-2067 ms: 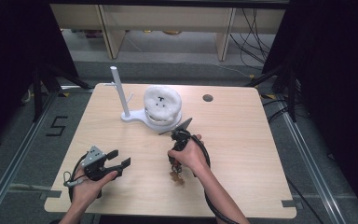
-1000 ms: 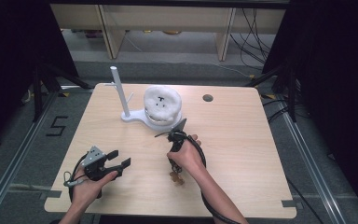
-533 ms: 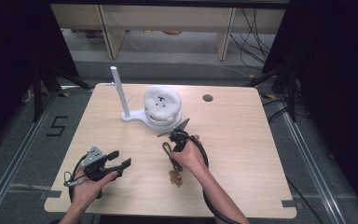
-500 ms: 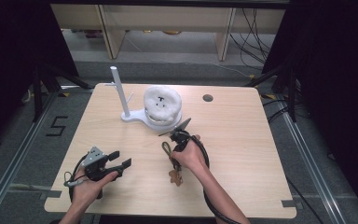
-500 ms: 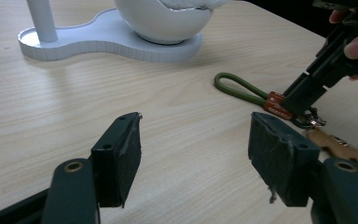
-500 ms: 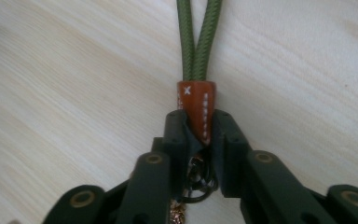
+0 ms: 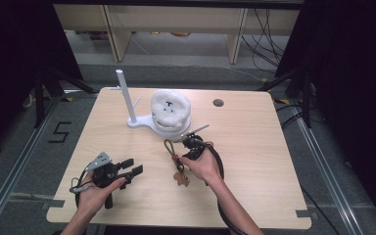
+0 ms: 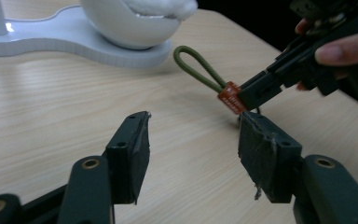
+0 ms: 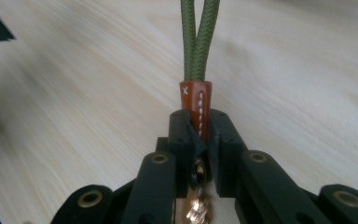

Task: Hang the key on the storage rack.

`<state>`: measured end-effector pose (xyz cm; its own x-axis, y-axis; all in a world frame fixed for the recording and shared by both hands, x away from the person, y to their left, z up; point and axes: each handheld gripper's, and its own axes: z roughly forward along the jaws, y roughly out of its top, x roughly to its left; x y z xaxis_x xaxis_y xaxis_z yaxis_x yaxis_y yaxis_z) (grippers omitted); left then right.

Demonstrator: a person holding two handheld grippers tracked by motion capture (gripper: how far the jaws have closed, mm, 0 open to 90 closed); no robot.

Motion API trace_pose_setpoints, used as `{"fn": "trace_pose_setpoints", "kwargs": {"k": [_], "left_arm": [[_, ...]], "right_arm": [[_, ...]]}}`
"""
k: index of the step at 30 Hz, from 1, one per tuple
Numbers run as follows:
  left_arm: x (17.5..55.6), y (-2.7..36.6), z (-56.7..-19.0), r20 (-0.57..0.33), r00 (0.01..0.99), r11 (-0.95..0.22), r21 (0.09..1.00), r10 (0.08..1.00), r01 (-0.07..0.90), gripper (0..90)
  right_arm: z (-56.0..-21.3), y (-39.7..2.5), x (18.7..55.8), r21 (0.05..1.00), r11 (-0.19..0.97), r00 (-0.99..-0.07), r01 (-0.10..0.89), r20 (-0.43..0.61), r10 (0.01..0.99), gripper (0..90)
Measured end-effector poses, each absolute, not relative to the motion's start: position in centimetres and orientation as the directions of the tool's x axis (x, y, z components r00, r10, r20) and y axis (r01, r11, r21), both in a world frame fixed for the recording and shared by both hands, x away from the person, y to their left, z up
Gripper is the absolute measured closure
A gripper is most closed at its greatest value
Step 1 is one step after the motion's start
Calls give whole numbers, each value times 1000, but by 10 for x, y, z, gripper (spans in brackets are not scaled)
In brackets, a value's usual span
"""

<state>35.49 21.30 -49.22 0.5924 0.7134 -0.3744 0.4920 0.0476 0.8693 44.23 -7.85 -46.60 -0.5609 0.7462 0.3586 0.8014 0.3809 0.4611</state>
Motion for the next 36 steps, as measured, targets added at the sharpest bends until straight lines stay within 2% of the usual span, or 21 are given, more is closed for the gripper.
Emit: {"fn": "trace_pose_setpoints", "kwargs": {"k": [5, 12, 17, 23, 36], "left_arm": [[373, 202, -477, -454, 607, 103, 847, 652, 522, 471], [394, 194, -469, -528, 594, 153, 811, 607, 565, 494], [407, 190, -466, -590, 579, 199, 776, 562, 598, 548], [414, 188, -464, -630, 573, 235, 754, 524, 614, 583], [422, 185, -462, -642, 576, 245, 748, 507, 617, 670]], "right_arm": [[-457, -79, 433, 593, 353, -619, 724, 331, 712, 813], [-448, -77, 426, 676, 311, -653, 668, 332, 681, 813], [-446, -77, 421, 740, 266, -688, 618, 344, 639, 813], [-446, -75, 418, 774, 249, -710, 582, 334, 620, 813], [-446, -72, 416, 783, 246, -723, 572, 339, 602, 813]]}}
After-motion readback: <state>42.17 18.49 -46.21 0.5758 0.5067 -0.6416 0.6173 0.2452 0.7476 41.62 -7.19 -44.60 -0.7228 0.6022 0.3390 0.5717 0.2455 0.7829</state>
